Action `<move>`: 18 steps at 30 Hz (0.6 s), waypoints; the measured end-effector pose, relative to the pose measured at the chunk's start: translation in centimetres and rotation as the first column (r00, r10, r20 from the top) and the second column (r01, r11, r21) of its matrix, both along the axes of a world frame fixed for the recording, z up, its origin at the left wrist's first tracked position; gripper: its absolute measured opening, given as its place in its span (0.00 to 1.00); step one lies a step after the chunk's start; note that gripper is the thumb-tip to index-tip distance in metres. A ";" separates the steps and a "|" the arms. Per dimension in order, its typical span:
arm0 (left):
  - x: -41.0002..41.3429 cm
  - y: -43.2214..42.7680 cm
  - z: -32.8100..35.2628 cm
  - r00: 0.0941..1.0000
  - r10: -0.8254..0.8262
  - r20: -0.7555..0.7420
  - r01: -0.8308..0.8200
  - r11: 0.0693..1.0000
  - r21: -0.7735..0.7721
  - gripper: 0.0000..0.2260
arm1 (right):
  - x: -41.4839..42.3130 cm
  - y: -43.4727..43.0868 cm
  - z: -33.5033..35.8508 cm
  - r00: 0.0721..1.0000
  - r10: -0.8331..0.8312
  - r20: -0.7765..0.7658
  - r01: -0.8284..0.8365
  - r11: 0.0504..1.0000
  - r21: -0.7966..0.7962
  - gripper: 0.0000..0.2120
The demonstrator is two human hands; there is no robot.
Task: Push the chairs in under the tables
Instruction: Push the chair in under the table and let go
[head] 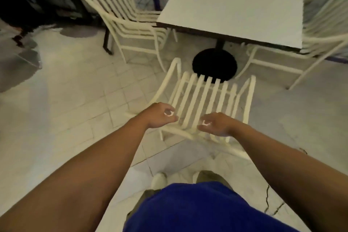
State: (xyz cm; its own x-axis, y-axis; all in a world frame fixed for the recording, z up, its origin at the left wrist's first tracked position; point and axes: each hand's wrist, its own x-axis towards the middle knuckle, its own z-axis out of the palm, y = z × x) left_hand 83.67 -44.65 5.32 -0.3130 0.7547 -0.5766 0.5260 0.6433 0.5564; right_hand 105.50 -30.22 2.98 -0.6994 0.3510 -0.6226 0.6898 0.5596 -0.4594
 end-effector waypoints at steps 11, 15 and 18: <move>-2.8 -3.2 -3.5 0.849 -0.510 -0.137 0.498 0.860 -0.113 0.31 | 2.8 -8.5 -1.4 0.932 -0.344 0.114 0.326 0.933 0.154 0.28; -2.1 -1.7 -4.2 0.796 -0.585 -0.153 0.558 0.808 -0.189 0.29 | 3.1 -7.3 -2.1 0.933 -0.311 0.178 0.278 0.942 0.189 0.25; -2.1 -0.6 -5.8 0.751 -0.638 -0.168 0.594 0.765 -0.250 0.26 | 3.8 -6.0 -3.9 0.941 -0.264 0.214 0.223 0.955 0.195 0.20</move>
